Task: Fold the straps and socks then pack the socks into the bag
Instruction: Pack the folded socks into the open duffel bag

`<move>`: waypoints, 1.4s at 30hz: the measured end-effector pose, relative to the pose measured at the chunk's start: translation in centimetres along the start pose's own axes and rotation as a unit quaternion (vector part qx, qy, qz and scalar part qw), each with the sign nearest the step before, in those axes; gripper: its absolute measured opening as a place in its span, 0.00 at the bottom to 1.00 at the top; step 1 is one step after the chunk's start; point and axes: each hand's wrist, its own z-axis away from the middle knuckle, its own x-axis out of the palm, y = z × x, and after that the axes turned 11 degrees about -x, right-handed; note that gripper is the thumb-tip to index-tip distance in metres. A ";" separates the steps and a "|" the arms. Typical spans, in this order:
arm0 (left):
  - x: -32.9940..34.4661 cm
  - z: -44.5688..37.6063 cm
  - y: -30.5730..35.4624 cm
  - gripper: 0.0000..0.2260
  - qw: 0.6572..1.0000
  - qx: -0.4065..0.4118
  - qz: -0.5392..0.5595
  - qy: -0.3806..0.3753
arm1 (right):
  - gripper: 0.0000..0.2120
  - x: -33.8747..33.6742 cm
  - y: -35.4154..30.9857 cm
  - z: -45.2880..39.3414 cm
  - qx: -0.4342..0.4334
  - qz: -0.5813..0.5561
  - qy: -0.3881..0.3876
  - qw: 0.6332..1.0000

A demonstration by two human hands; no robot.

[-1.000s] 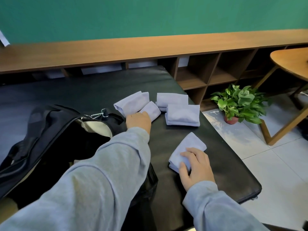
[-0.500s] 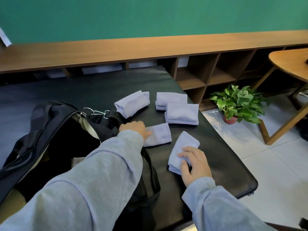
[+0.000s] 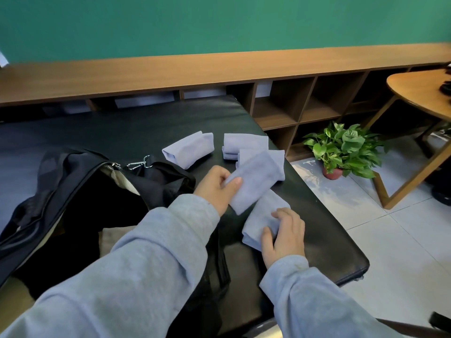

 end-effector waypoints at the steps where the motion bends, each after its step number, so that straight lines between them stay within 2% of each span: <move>1: 0.8 0.5 0.0 0.07 0.998 -0.018 0.056 -0.023 | 0.19 0.0 0.0 0.0 0.004 -0.011 0.008 1.000; 2: 1.6 0.9 -0.1 0.07 0.994 -0.038 0.091 -0.046 | 0.21 0.0 -0.1 0.0 0.011 -0.027 0.016 0.999; 4: 3.3 1.4 -0.9 0.06 0.989 -0.085 0.090 -0.077 | 0.22 -0.3 -0.4 -0.1 0.033 -0.069 0.027 0.997; 6: 4.4 1.5 -1.8 0.08 0.990 -0.120 0.017 -0.075 | 0.23 -0.6 -0.6 -0.1 0.045 -0.101 0.035 0.993; 9: 4.7 1.6 -2.6 0.07 0.984 -0.103 -0.146 -0.022 | 0.23 -0.8 -0.6 0.0 0.050 -0.131 0.037 0.989; 11: 4.7 1.6 -3.0 0.08 0.979 -0.106 -0.172 -0.004 | 0.21 -0.8 -0.2 0.2 0.038 -0.131 0.036 0.990; 14: 4.9 1.5 -3.3 0.20 0.981 -0.131 -0.143 -0.002 | 0.19 -1.0 -0.1 0.4 0.029 -0.131 0.033 0.990; 16: 5.1 1.8 -3.0 0.25 0.983 -0.155 -0.092 -0.028 | 0.18 -1.2 -0.4 0.3 0.036 -0.131 0.035 0.990; 19: 5.3 2.8 -2.6 0.25 0.981 -0.175 -0.038 -0.077 | 0.17 -1.8 -1.0 0.1 0.066 -0.145 0.012 0.987; 21: 5.1 3.9 -2.8 0.25 0.982 -0.175 -0.017 -0.076 | 0.17 -2.2 -1.2 0.2 0.092 -0.163 -0.025 0.982; 25: 3.4 6.9 -2.6 0.24 0.991 -0.119 0.019 -0.064 | 0.16 -2.8 -2.9 2.0 0.113 -0.223 -0.067 0.966; 30: -0.8 11.1 -2.3 0.26 0.994 -0.048 0.076 -0.056 | 0.17 -3.8 -8.3 4.7 0.098 -0.292 -0.057 0.950; 34: -4.5 14.9 -2.6 0.20 0.990 0.017 0.135 -0.022 | 0.19 -4.5 -13.5 6.5 0.055 -0.358 -0.067 0.930; 38: -7.7 18.2 -4.5 0.19 0.992 0.083 0.096 0.012 | 0.17 -4.6 -18.1 8.2 0.015 -0.390 -0.066 0.918; 41: -10.4 20.0 -5.0 0.14 0.983 0.141 -0.020 0.114 | 0.17 -4.2 -20.7 9.0 -0.007 -0.379 -0.095 0.920; 42: -11.5 20.4 -5.3 0.14 0.968 0.165 -0.078 0.172 | 0.20 -4.1 -21.3 9.1 -0.010 -0.378 -0.105 0.920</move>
